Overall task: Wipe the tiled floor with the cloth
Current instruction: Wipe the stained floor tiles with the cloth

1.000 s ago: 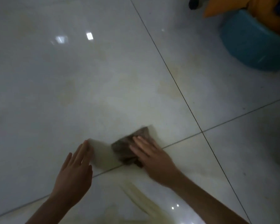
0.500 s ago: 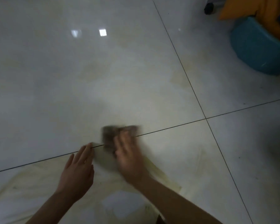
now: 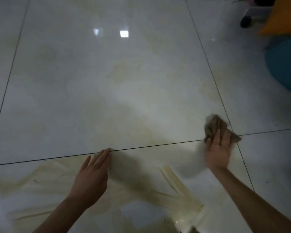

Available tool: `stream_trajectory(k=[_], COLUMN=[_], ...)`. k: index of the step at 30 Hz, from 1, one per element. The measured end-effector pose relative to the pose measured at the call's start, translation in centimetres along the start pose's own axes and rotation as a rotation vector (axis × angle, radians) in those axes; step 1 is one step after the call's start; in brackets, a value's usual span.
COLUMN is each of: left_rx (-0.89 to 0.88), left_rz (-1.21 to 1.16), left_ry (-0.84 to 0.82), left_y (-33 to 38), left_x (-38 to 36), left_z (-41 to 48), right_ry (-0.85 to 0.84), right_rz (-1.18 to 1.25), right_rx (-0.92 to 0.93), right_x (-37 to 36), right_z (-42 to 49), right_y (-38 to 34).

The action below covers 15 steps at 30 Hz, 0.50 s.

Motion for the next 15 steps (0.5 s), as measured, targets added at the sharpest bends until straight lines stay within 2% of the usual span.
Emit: stream_trajectory(k=[1, 3, 7, 9, 13, 14, 15], left_rx=[0.018, 0.065, 0.247, 0.351, 0.519, 0.535, 0.549], left_rz=[-0.014, -0.006, 0.001, 0.000, -0.025, -0.025, -0.020], left_ry=[-0.004, 0.009, 0.006, 0.008, 0.000, -0.004, -0.008], left_y=[-0.3, -1.3, -4.9, -7.1, -11.8, -13.0, -14.1], left_x=[-0.1, -0.2, -0.1, 0.0, 0.0, -0.2, -0.4], left_z=[-0.2, -0.9, -3.1, -4.3, -6.4, -7.0, -7.5], right_ry=[0.018, 0.005, -0.101, -0.213, -0.398, -0.388, -0.348], right_rz=[0.014, 0.043, 0.097, 0.136, 0.016, -0.009, -0.016], right_rx=[0.031, 0.214, 0.765, 1.026, 1.525, 1.568, 1.510], right_x=[-0.8, -2.4, -5.9, -7.3, -8.1, -7.7, -7.4], right_z=[-0.8, -2.8, -9.5, -12.7, -11.5, -9.4, -6.5], right_y=[-2.8, -9.8, -24.3, -29.7, -32.8, -32.6, -32.2])
Point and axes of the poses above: each hand's wrist, its own z-axis towards the middle knuckle, its own x-axis out of the back of the hand, y = z × x, the point moved 6 cm from there along z, towards the middle knuckle, and after that the axes turned 8 degrees about x, right-handed, at the moved point
